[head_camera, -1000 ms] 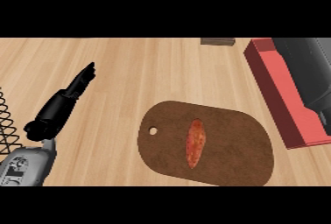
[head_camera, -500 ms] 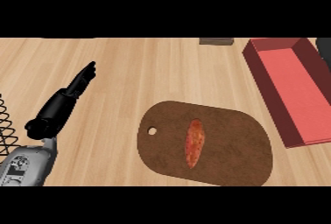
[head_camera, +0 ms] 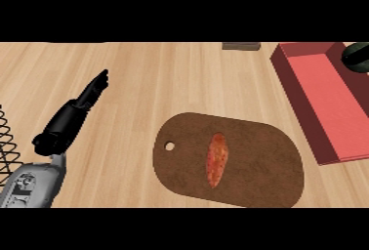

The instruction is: Pick the squash from the cutting board and place it in the cardboard box

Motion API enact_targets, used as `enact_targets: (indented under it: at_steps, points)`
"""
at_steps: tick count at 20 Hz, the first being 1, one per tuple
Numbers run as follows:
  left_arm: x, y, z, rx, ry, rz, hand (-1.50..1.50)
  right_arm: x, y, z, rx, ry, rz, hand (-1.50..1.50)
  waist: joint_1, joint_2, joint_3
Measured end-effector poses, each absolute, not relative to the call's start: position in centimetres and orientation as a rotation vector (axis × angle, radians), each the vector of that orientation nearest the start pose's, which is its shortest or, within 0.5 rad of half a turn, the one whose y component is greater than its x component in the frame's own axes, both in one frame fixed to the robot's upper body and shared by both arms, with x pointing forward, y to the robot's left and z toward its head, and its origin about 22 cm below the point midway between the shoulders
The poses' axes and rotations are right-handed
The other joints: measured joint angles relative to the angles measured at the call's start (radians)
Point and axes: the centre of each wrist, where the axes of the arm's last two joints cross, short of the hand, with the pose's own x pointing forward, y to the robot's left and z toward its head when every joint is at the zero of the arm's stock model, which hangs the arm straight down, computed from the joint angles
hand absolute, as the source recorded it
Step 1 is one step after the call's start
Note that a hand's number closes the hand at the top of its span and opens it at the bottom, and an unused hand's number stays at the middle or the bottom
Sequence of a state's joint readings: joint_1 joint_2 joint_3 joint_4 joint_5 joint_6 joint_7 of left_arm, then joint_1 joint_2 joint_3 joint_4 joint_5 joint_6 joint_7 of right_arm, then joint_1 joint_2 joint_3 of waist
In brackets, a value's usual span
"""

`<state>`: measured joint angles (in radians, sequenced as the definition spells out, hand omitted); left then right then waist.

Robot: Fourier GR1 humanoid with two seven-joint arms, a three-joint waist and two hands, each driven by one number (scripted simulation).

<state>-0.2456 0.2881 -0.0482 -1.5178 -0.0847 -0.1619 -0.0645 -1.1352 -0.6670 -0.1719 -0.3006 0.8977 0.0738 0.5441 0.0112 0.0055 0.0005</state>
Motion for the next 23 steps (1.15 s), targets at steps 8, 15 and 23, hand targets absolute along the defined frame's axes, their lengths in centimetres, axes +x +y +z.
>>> enact_targets:
  at_steps: [8, 15, 23]
  points:
    - [29.7, 27.3, 6.8, 0.096, -1.748, -0.535, 0.0, 42.8, -40.2, 17.5, -1.018, -0.797, 0.519, -1.5, -0.005, -0.003, 0.0]
    - [29.5, 27.4, 6.4, 0.103, -1.745, -0.521, 0.0, 42.5, -40.8, 21.0, -0.954, -1.284, 0.089, -1.5, -0.017, -0.007, 0.003]
    - [29.5, 27.0, 6.7, 0.106, -1.744, -0.518, 0.0, 39.5, -45.3, 19.1, -0.85, -1.464, -0.429, -1.5, -0.019, -0.006, 0.002]
